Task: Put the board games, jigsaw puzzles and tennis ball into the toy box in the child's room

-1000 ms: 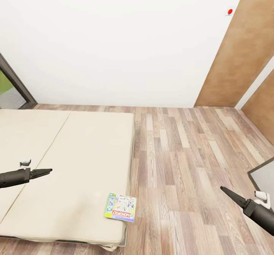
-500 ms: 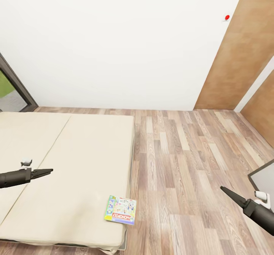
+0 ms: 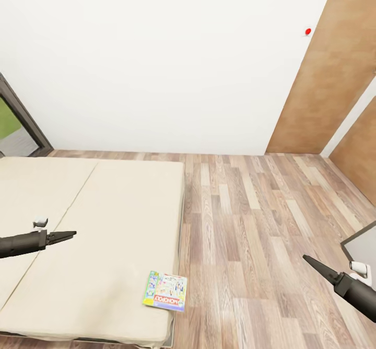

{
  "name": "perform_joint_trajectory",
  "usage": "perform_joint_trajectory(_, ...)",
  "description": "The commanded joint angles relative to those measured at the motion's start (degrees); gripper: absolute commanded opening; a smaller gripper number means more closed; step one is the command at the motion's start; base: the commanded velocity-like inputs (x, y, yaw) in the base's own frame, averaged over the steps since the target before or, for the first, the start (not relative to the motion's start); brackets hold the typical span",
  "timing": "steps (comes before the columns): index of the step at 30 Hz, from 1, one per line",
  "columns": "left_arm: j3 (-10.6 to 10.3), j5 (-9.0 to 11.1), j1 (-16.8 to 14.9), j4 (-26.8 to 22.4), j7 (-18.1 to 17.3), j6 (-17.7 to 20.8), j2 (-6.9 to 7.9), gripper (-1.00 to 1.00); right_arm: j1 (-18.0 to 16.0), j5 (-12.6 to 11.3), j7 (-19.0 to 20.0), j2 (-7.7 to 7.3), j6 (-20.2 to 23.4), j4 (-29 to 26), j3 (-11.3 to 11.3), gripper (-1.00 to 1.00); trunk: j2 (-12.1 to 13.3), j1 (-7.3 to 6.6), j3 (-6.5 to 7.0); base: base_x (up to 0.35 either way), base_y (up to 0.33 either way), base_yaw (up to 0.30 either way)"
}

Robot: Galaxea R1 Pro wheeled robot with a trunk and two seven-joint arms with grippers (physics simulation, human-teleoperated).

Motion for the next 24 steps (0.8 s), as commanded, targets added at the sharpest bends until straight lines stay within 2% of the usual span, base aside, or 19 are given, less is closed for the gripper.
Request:
perform_joint_trajectory(1, 0.4, -0.6, -0.1, 0.0, -0.3, 0.6, -0.01, 1.0, 0.0, -0.3, 0.0, -0.01, 0.4, 0.0, 0.0, 1.0, -0.1, 0.03, 0.0, 0.0, 0.0, 0.0)
perform_joint_trajectory(12, 0.4, -0.7, 0.0, 0.0, -0.3, 0.6, -0.02, 1.0, -0.1, -0.3, 0.0, -0.01, 0.4, 0.0, 0.0, 1.0, -0.1, 0.03, 1.02, 0.0, 0.0, 0.004)
perform_joint_trajectory(24, 0.4, -0.7, 0.0, 0.0, -0.4, 0.6, -0.02, 1.0, 0.0, -0.2, -0.1, -0.01, 0.4, 0.0, 0.0, 1.0, -0.1, 0.03, 2.14, 0.0, 0.0, 0.061)
